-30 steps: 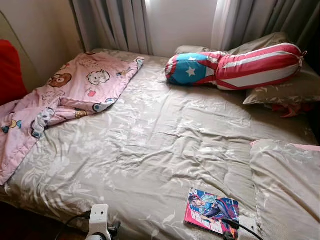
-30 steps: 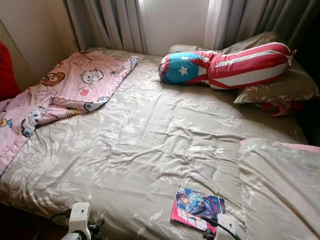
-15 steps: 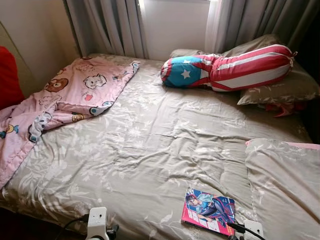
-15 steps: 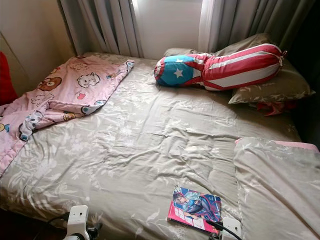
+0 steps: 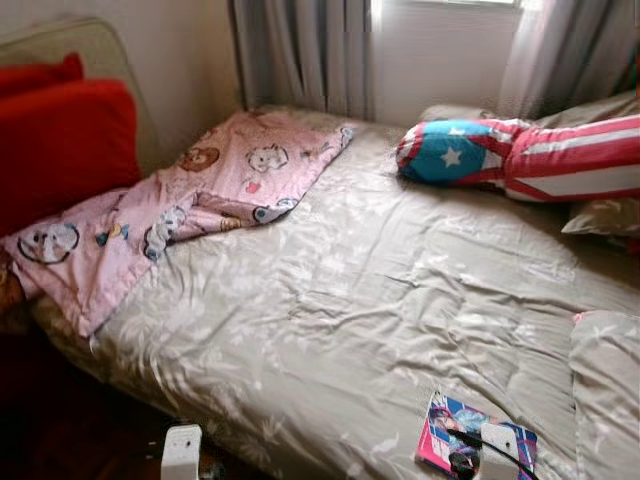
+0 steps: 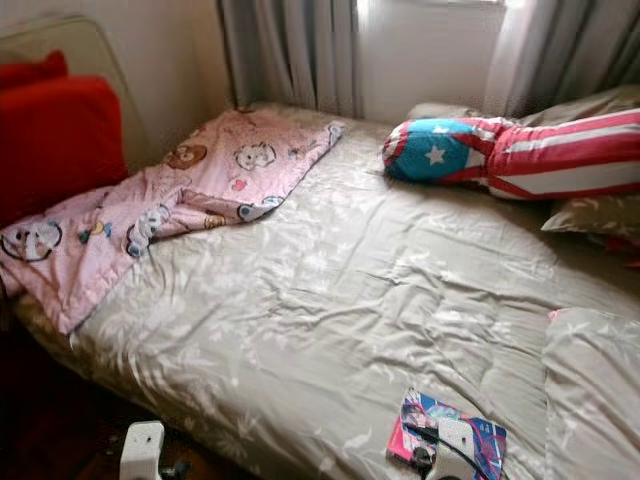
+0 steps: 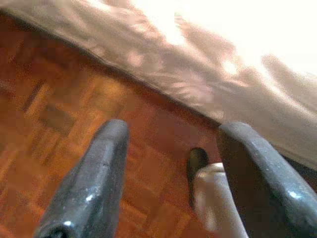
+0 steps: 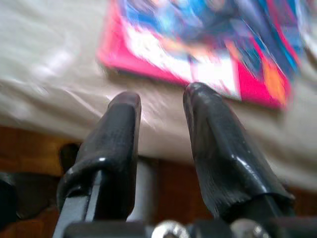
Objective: Clean up the room
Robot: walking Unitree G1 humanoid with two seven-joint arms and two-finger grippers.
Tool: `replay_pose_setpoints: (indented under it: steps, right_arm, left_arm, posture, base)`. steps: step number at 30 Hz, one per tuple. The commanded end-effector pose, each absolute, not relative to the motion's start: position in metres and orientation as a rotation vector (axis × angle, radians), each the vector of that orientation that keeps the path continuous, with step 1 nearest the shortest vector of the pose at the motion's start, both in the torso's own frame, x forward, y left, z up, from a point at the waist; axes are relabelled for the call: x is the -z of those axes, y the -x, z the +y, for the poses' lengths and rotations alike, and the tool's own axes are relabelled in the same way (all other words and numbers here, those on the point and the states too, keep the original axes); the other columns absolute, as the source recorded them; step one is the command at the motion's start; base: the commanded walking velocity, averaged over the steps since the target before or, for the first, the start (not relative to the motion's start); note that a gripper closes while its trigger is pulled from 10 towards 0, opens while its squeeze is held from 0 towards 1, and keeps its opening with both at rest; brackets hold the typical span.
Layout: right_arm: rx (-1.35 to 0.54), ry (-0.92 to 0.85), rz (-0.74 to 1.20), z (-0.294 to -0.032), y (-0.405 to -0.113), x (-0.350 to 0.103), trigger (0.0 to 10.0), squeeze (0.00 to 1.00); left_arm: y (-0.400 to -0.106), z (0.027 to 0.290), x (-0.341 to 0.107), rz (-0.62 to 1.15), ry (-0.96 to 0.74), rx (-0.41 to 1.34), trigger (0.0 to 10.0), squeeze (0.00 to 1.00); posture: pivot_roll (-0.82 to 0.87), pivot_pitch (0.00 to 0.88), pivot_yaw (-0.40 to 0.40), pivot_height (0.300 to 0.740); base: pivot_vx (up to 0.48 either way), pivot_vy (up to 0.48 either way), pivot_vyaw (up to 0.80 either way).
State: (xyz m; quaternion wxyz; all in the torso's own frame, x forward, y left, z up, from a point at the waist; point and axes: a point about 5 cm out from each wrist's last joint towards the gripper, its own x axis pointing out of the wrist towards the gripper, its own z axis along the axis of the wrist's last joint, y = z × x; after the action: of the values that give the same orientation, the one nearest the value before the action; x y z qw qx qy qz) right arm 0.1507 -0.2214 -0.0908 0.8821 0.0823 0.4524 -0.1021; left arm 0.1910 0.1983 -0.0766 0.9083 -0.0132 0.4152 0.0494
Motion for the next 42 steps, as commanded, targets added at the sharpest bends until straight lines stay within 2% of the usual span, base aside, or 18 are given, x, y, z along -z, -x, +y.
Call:
replay_pose_setpoints:
  steps: [1, 7, 12, 19, 42]
  right_arm:
    - [0.211, -0.194, 0.93, -0.217, -0.155, 0.09, 10.0, 0.0]
    - [0.209, -0.198, 0.933, -0.214, -0.153, 0.091, 10.0, 0.0]
    - [0.181, -0.201, 0.939, -0.19, -0.163, 0.092, 10.0, 0.0]
    - [0.165, -0.204, 0.928, -0.179, -0.172, 0.09, 10.0, 0.0]
    - [0.16, -0.185, 0.932, -0.188, -0.168, 0.09, 10.0, 0.0]
  left_arm:
    - [-0.19, 0.202, 0.077, 0.867, 0.009, -0.098, 10.0, 0.0]
    - [-0.19, 0.202, 0.077, 0.866, 0.01, -0.099, 10.0, 0.0]
    - [-0.188, 0.202, 0.078, 0.87, 0.01, -0.101, 10.0, 0.0]
    - [-0.187, 0.203, 0.078, 0.874, 0.008, -0.101, 10.0, 0.0]
    - [-0.183, 0.204, 0.08, 0.888, 0.012, -0.105, 10.0, 0.0]
  posture:
    - [-0.03, 0.0, -0.005, 0.74]
    - [-0.02, 0.0, -0.009, 0.74]
    - [-0.03, 0.0, -0.01, 0.74]
    - [-0.03, 0.0, -0.01, 0.74]
    - [-0.02, 0.0, -0.013, 0.74]
  base:
    - [0.0, 0.472, 0.0]
    - [0.0, 0.472, 0.0]
    - [0.0, 0.472, 0.0]
    - [0.0, 0.472, 0.0]
    - [0.0, 0.471, 0.0]
